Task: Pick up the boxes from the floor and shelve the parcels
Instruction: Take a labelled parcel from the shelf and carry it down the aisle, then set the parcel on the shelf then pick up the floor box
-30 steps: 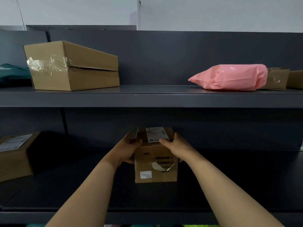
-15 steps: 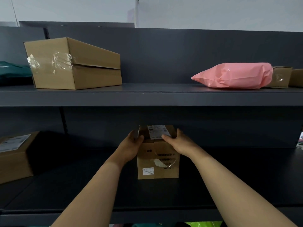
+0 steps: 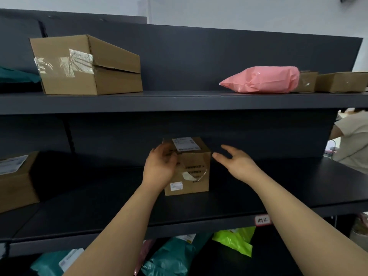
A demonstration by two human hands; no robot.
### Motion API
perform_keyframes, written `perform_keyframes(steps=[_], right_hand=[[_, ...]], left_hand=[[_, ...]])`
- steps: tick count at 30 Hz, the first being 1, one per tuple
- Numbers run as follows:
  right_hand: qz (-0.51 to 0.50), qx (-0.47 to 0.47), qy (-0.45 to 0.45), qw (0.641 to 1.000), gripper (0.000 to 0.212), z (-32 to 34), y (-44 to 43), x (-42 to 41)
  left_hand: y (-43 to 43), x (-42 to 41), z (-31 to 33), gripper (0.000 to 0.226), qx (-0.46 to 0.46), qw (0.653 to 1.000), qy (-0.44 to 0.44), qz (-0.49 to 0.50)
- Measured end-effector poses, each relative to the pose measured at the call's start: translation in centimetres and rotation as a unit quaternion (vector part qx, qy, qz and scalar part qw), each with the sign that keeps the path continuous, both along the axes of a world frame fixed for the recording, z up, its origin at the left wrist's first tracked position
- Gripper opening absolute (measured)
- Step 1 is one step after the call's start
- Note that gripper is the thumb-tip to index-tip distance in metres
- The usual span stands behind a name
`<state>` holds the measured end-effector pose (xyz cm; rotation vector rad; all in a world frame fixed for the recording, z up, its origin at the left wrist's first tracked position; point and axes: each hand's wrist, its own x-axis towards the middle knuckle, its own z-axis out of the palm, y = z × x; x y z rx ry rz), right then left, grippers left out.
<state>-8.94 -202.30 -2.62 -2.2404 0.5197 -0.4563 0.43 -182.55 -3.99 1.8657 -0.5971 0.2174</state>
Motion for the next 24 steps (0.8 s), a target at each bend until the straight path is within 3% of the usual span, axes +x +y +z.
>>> perform_keyframes(steps=[7,14,24], right_hand=[[-0.037,-0.011,-0.044,0.998,0.064,-1.3,0.6,-6.5],[-0.038,-0.008,-0.044,0.998,0.061,-2.6,1.7,-10.3],[0.052,0.004,-0.061,0.997,0.059,-3.7,4.0,-14.2]], left_hand=[[-0.1,-4.1,-1.6,0.042,0.024,0.999,-0.002,-0.044],[0.3,-7.7,-2.9,0.037,0.018,0.999,-0.002,-0.050],[4.1,-13.5,-4.6,0.036,0.028,0.999,0.003,0.016]])
